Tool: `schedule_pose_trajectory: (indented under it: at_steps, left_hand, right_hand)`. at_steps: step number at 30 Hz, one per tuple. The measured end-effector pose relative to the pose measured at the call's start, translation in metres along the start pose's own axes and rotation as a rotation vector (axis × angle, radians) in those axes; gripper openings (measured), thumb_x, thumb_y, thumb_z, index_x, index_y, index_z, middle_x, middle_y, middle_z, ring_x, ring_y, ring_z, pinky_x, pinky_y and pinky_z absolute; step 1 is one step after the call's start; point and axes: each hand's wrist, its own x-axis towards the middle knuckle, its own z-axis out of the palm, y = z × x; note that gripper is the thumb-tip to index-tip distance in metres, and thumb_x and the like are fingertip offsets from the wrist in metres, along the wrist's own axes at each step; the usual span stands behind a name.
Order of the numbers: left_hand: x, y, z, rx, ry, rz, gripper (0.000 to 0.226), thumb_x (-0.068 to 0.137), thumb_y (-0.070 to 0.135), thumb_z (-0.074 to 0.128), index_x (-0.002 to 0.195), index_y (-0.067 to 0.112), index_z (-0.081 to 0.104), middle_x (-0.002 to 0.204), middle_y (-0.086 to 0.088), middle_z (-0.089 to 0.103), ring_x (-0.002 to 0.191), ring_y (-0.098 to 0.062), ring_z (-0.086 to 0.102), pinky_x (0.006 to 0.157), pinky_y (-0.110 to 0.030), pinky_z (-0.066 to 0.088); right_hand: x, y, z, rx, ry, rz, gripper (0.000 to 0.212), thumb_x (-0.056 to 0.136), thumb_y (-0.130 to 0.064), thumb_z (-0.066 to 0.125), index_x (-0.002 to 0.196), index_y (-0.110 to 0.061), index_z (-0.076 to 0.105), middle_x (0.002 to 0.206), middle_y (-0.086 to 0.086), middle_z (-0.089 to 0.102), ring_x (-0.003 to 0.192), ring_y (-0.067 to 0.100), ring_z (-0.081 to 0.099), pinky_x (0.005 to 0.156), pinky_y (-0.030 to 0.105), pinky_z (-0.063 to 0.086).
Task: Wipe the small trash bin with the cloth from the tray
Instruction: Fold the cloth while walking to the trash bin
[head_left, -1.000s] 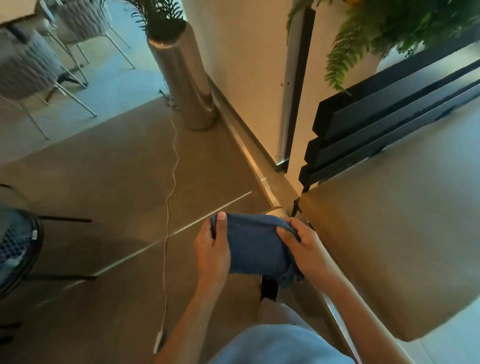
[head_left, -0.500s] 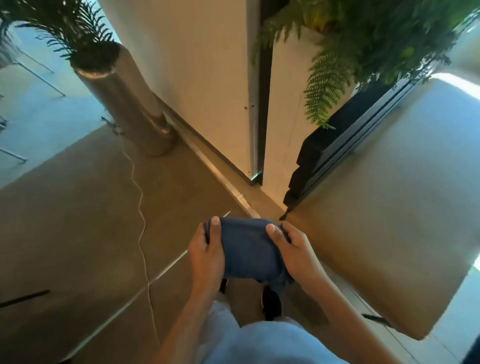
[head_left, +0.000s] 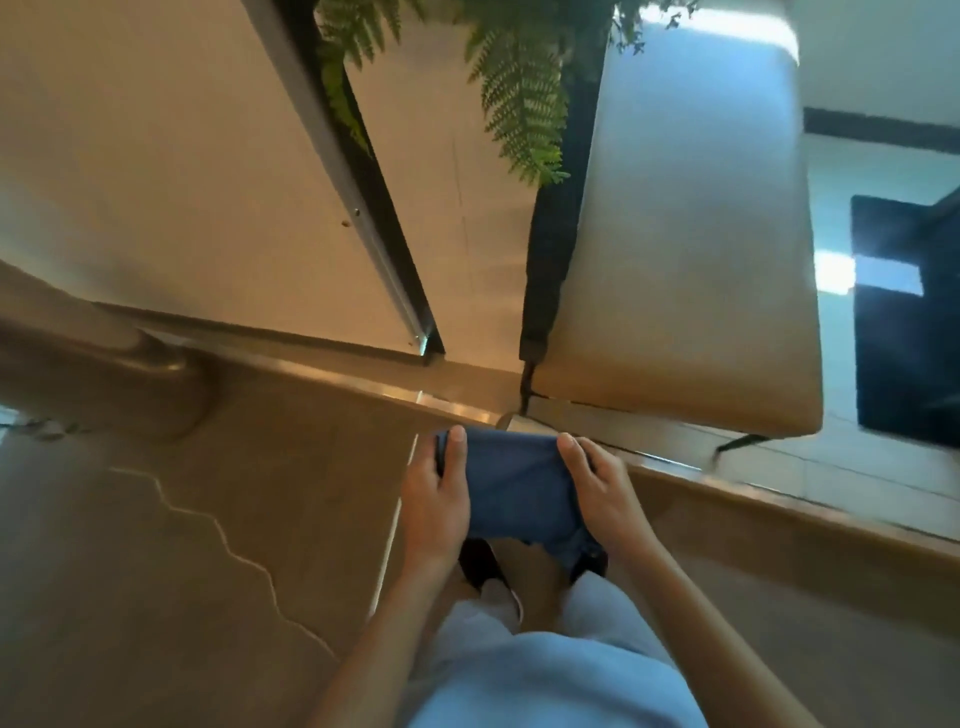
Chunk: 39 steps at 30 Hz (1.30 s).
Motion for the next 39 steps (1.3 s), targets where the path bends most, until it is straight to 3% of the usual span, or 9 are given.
schedule_pose_trajectory:
  at_steps: [3, 9, 14, 19, 22, 26, 32, 39]
  left_hand:
    - [-0.006, -0.011, -0.002, 0.057, -0.118, 0.004, 0.033, 0.101, 0.054, 0.045, 0.093, 0.025, 0.060, 0.083, 0.003, 0.060, 0.069, 0.004, 0.056, 0.062, -0.014, 0.042]
    - [-0.032, -0.036, -0.001, 0.129, -0.259, -0.003, 0.036, 0.101, 0.054, 0.044, 0.091, 0.023, 0.058, 0.078, 0.004, 0.058, 0.064, 0.000, 0.054, 0.053, -0.009, 0.040]
    - [-0.069, -0.057, -0.002, 0.144, -0.320, -0.016, 0.037, 0.101, 0.051, 0.047, 0.091, 0.019, 0.062, 0.075, 0.004, 0.058, 0.058, 0.006, 0.051, 0.054, -0.010, 0.040]
    - [-0.095, -0.078, -0.014, 0.196, -0.358, -0.024, 0.037, 0.100, 0.057, 0.046, 0.091, 0.025, 0.063, 0.078, 0.004, 0.061, 0.068, -0.005, 0.057, 0.062, -0.020, 0.044]
    - [-0.106, -0.084, -0.022, 0.172, -0.347, -0.040, 0.039, 0.100, 0.057, 0.047, 0.088, 0.023, 0.062, 0.077, 0.004, 0.061, 0.066, -0.005, 0.056, 0.066, -0.029, 0.046]
    - [-0.107, -0.090, -0.032, 0.131, -0.399, -0.094, 0.040, 0.100, 0.054, 0.048, 0.090, 0.019, 0.063, 0.077, 0.001, 0.060, 0.068, -0.008, 0.055, 0.068, -0.030, 0.045]
    - [-0.082, -0.097, -0.055, 0.078, -0.538, -0.174, 0.030, 0.103, 0.046, 0.050, 0.101, 0.021, 0.065, 0.090, -0.001, 0.067, 0.077, -0.009, 0.062, 0.068, -0.021, 0.048]
    - [-0.030, -0.106, -0.085, 0.005, -0.639, -0.215, 0.018, 0.103, 0.037, 0.054, 0.109, 0.023, 0.063, 0.102, -0.001, 0.070, 0.092, -0.013, 0.068, 0.074, -0.022, 0.053]
  right_hand:
    - [-0.020, 0.017, 0.002, 0.049, 0.053, 0.045, 0.035, 0.105, -0.043, 0.047, 0.102, -0.016, 0.069, 0.094, 0.007, 0.070, 0.089, 0.019, 0.066, 0.074, 0.030, 0.053]
    - [-0.069, 0.057, 0.007, 0.119, 0.134, 0.112, 0.047, 0.100, -0.051, 0.046, 0.098, -0.009, 0.066, 0.091, 0.012, 0.066, 0.085, 0.025, 0.064, 0.071, 0.029, 0.051]
    - [-0.113, 0.086, 0.008, 0.152, 0.211, 0.135, 0.039, 0.104, -0.043, 0.047, 0.091, -0.011, 0.066, 0.081, 0.002, 0.064, 0.071, 0.003, 0.060, 0.062, 0.016, 0.048]
    - [-0.153, 0.106, 0.019, 0.169, 0.250, 0.169, 0.042, 0.102, -0.048, 0.047, 0.086, -0.014, 0.064, 0.076, -0.002, 0.061, 0.072, 0.009, 0.058, 0.063, 0.023, 0.047]
    - [-0.168, 0.108, 0.025, 0.178, 0.272, 0.187, 0.040, 0.104, -0.045, 0.047, 0.083, -0.014, 0.062, 0.072, -0.004, 0.059, 0.067, 0.004, 0.056, 0.059, 0.017, 0.045]
    - [-0.173, 0.108, 0.037, 0.209, 0.324, 0.197, 0.039, 0.105, -0.040, 0.047, 0.076, -0.017, 0.057, 0.065, -0.008, 0.053, 0.059, -0.001, 0.052, 0.055, 0.013, 0.042]
    - [-0.162, 0.108, 0.067, 0.224, 0.364, 0.262, 0.042, 0.103, -0.049, 0.048, 0.092, -0.013, 0.068, 0.085, 0.005, 0.069, 0.082, 0.017, 0.066, 0.071, 0.030, 0.053]
    - [-0.126, 0.101, 0.115, 0.250, 0.419, 0.268, 0.042, 0.103, -0.047, 0.049, 0.099, -0.010, 0.070, 0.095, 0.010, 0.072, 0.090, 0.020, 0.070, 0.074, 0.030, 0.058]
